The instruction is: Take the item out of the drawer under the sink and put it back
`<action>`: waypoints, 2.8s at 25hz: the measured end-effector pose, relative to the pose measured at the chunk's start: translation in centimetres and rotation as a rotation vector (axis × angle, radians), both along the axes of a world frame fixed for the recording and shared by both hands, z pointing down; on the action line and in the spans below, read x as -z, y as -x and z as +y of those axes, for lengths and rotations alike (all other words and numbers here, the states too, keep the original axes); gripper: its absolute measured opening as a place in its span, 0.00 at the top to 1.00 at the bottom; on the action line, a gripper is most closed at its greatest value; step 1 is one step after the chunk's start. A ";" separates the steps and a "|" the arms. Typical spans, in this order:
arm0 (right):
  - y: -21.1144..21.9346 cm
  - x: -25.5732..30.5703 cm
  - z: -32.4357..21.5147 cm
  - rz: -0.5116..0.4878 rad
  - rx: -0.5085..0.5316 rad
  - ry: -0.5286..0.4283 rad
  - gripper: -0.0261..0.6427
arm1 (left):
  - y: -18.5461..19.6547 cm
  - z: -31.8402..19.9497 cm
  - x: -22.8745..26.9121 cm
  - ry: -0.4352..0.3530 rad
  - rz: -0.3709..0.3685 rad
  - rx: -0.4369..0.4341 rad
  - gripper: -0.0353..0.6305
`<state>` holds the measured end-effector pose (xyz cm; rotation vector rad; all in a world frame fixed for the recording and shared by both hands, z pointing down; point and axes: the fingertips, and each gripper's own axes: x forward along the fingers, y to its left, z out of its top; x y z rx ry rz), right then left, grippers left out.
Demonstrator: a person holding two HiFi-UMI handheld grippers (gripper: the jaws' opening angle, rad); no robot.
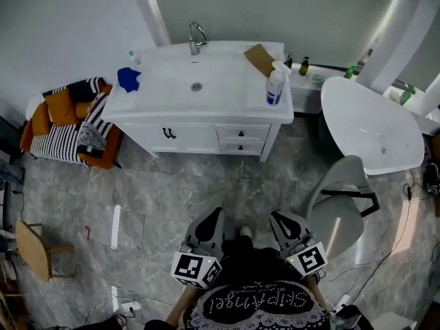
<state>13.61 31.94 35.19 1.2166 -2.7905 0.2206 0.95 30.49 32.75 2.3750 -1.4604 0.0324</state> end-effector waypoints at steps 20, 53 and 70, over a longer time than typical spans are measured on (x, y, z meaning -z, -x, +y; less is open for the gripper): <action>2.3 -1.3 -5.6 -0.033 -0.038 0.098 0.93 | 2.1 -6.8 -0.9 0.051 0.032 -0.057 0.94; 11.8 1.5 -15.9 -0.062 -0.142 0.032 0.93 | 12.5 -17.8 -0.6 0.071 0.061 -0.113 0.94; 13.1 0.5 -18.7 -0.056 -0.102 0.083 0.93 | 14.9 -19.8 -1.2 0.102 0.072 -0.005 0.94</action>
